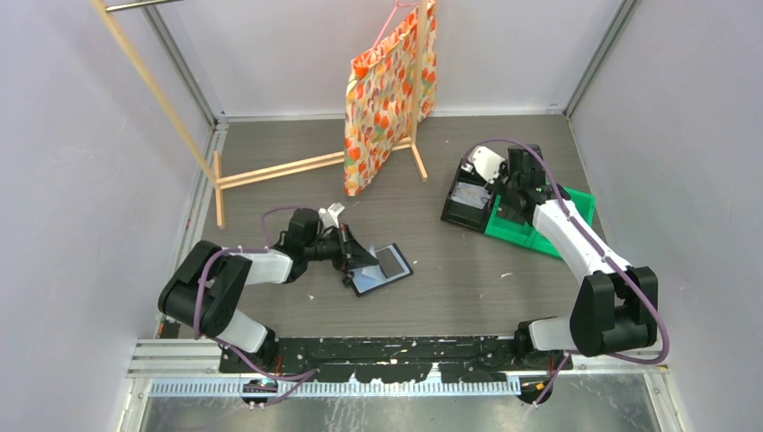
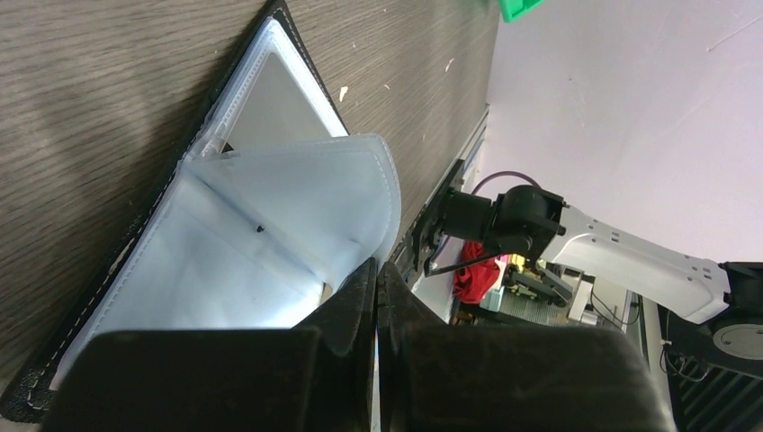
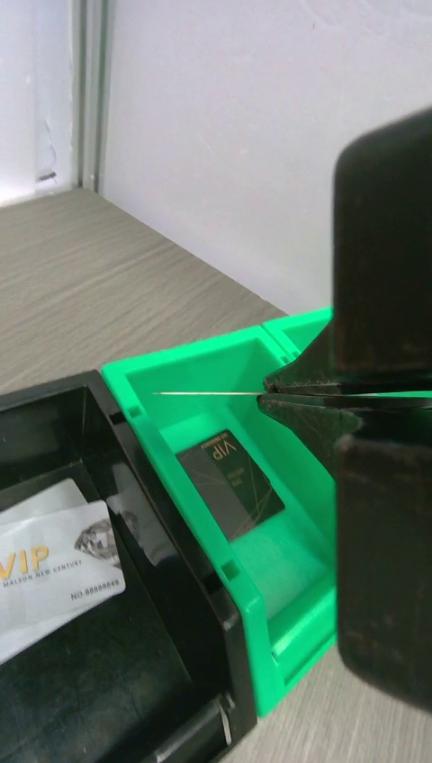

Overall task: Take the credit cards out of the card holder
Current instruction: Place the credit card in the storage box.

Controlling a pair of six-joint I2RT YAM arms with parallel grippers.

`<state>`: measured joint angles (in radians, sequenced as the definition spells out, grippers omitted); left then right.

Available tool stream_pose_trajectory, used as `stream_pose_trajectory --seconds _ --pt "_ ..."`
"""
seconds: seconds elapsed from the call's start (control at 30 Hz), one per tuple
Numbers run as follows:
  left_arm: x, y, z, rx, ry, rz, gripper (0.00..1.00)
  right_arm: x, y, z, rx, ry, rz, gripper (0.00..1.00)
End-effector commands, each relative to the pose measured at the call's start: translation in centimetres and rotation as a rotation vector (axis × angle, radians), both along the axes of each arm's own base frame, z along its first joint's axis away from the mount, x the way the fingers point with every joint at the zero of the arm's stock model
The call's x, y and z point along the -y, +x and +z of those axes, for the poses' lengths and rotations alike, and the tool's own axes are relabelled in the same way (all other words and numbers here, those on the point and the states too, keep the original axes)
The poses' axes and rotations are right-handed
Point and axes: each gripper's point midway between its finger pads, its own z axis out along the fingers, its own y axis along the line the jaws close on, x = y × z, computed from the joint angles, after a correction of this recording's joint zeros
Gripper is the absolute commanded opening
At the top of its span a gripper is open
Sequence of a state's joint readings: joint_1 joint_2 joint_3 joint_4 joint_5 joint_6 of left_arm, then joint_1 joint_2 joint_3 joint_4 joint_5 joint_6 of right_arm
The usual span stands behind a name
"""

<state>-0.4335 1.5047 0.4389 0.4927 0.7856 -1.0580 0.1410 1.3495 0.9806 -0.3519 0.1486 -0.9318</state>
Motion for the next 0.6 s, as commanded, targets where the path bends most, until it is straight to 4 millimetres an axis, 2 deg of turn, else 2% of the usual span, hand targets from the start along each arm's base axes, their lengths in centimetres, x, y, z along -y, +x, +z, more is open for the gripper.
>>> stream_pose_trajectory --seconds 0.0,0.27,0.57 --pt "0.6 0.3 1.7 0.067 -0.055 -0.018 0.01 0.4 2.3 3.4 0.152 -0.065 0.066 0.01" --pt "1.0 0.3 2.1 0.067 -0.086 -0.023 0.01 0.7 2.5 1.9 0.137 -0.015 0.035 0.01" --pt "1.0 0.3 2.2 0.066 -0.088 -0.024 0.0 1.2 -0.1 -0.7 0.075 0.01 0.054 0.01"
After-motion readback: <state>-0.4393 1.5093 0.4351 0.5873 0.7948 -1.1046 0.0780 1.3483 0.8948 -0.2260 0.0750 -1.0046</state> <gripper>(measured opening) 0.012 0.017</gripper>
